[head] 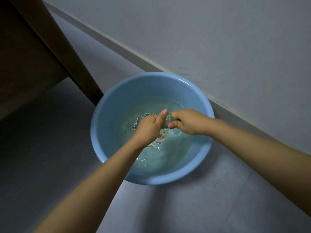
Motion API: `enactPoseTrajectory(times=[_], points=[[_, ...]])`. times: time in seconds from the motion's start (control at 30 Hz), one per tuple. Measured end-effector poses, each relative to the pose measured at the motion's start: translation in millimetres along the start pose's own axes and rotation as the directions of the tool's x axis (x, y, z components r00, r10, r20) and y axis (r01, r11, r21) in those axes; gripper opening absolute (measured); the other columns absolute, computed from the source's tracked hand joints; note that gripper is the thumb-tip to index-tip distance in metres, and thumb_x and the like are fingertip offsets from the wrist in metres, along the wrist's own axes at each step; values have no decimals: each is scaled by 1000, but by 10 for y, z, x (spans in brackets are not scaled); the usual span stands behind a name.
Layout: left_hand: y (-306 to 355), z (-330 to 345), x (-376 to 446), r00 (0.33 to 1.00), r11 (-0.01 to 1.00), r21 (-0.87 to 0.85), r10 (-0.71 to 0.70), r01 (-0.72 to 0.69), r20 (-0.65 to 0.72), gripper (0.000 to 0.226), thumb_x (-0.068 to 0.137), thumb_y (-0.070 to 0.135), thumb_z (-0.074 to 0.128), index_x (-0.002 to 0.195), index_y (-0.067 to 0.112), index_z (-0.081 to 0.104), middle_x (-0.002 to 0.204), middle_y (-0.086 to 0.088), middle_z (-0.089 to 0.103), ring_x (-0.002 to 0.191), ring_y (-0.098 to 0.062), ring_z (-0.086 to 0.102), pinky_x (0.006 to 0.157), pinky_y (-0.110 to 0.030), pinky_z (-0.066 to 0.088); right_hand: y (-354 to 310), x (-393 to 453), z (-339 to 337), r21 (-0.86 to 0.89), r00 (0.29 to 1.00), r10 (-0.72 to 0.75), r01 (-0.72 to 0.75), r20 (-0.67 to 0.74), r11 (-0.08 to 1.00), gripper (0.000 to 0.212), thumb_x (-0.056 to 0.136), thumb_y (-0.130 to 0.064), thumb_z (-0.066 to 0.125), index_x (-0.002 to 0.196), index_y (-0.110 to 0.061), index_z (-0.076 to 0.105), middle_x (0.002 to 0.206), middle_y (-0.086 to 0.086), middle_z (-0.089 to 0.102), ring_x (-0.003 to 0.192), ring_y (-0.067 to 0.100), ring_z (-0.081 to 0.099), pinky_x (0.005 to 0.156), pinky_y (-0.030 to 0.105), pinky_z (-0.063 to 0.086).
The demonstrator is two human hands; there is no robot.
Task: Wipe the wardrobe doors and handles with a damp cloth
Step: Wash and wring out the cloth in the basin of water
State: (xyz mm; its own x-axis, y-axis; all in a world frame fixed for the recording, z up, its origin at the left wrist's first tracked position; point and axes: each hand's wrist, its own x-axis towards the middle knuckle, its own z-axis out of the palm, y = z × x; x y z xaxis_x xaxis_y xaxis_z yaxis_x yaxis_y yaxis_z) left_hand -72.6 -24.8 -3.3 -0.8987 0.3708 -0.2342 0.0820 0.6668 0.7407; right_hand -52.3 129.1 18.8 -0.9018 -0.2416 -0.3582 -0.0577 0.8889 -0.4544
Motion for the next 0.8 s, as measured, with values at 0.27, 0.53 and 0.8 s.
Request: enactPoseTrajectory(times=[0.27, 0.53, 0.8], points=[[-73, 49, -83, 996, 976, -207, -60, 72, 64, 54, 102, 47, 31, 67, 11, 53, 51, 2, 55, 47, -7, 48, 54, -22, 40, 56, 8, 113, -16, 998, -55, 56, 10, 998, 24, 98, -34, 48, 94, -13, 59, 94, 1, 44, 104, 26, 52, 85, 28, 38], [-162, -76, -122, 958, 867, -462, 264, -185, 111, 43, 95, 11, 56, 133, 29, 46, 102, 6, 55, 74, -3, 52, 75, -24, 48, 149, -69, -77, 830, 925, -82, -291, 371, 476, 30, 93, -31, 45, 76, -7, 49, 69, 6, 56, 52, 11, 55, 48, 19, 45], [-11, -66, -158, 910, 903, -188, 406, -386, 81, 25, 95, 23, 52, 120, 26, 58, 92, 4, 63, 78, 3, 57, 75, -13, 42, 295, -56, -202, 752, 702, -347, -411, 622, 515, 59, 67, -50, 78, 102, -5, 63, 73, 3, 48, 51, 5, 44, 47, 15, 40]])
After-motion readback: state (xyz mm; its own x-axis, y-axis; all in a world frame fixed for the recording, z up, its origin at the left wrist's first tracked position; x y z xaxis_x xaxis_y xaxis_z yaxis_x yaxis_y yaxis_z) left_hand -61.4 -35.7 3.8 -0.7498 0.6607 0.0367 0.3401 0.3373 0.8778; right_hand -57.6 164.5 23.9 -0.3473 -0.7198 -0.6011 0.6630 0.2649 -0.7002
